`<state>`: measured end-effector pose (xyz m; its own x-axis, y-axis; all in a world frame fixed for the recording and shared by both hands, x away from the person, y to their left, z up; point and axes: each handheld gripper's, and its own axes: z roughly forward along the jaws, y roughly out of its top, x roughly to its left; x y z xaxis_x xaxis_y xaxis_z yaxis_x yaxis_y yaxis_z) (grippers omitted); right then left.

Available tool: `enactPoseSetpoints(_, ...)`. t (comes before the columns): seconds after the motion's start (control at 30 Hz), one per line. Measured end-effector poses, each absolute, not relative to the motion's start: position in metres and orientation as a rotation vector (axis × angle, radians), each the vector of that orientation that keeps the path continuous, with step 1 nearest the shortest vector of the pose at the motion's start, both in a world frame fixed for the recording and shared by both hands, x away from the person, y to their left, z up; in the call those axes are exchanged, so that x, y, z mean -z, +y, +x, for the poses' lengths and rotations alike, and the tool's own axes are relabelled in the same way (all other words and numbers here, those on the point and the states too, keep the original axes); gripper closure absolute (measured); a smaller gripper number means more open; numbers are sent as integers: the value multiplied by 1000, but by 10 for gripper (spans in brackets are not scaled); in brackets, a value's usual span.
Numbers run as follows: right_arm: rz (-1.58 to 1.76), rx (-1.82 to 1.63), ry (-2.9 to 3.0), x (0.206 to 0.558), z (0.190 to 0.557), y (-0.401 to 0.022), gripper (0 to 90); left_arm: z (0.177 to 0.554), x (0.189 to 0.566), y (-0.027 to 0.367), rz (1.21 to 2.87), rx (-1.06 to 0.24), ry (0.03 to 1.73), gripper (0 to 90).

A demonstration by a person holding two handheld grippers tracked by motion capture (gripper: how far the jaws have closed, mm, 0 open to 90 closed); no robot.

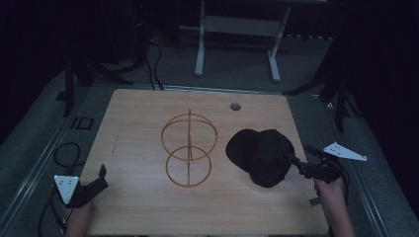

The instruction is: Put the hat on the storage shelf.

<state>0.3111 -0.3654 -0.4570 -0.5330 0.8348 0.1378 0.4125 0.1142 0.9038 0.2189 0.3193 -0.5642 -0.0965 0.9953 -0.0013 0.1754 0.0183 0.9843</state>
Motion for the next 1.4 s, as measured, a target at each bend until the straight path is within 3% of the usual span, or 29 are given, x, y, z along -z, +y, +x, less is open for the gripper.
enactPoseSetpoints(0.63,1157,-1294,2208,491,348,-334,110,219,564,319,1292,-1178,1411,18)
enactPoseSetpoints(0.73,1131,-1190,2257,497,347,-333,242,219,564,319,1295,-1180,1410,18)
enactPoseSetpoints(0.87,1133,-1186,2270,501,344,-333,520,219,564,319,1294,-1179,1409,18)
enactPoseSetpoints(0.97,1132,-1179,2264,503,343,-332,644,219,564,319,1295,-1180,1409,18)
enactPoseSetpoints(1.27,1146,-1191,2236,504,339,-329,848,219,564,319,1294,-1178,1409,18)
enactPoseSetpoints(1.4,1156,-1217,2187,503,335,-329,880,219,564,319,1293,-1179,1410,18)
